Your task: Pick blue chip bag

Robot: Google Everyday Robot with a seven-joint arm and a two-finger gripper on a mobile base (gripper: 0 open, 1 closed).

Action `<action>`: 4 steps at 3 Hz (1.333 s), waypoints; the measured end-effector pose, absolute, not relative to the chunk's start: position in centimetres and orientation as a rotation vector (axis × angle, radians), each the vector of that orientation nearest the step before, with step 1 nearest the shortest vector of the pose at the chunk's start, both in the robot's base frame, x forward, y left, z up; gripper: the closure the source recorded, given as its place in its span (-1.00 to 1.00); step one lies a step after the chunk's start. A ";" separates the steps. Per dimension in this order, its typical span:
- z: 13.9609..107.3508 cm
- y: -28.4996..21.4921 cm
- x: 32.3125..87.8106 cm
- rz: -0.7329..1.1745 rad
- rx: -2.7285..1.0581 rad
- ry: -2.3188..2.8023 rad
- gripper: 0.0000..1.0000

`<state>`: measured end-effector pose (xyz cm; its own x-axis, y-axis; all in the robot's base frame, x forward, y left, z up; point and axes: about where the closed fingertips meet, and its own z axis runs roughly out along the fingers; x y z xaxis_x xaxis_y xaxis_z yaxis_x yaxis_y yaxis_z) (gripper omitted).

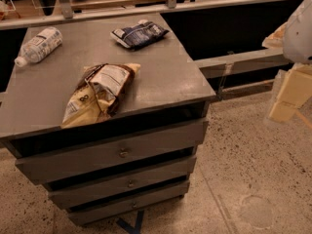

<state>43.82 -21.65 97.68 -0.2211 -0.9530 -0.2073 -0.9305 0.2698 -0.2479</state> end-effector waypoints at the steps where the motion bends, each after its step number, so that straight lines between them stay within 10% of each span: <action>1: 97.9 -21.5 43.9 -0.098 -1.712 2.223 -1.00; 4: 101.4 -15.3 49.0 0.160 -1.363 1.957 -1.00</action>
Offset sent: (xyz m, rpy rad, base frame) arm 0.0467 0.0480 0.0139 0.4087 -0.1063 -0.0203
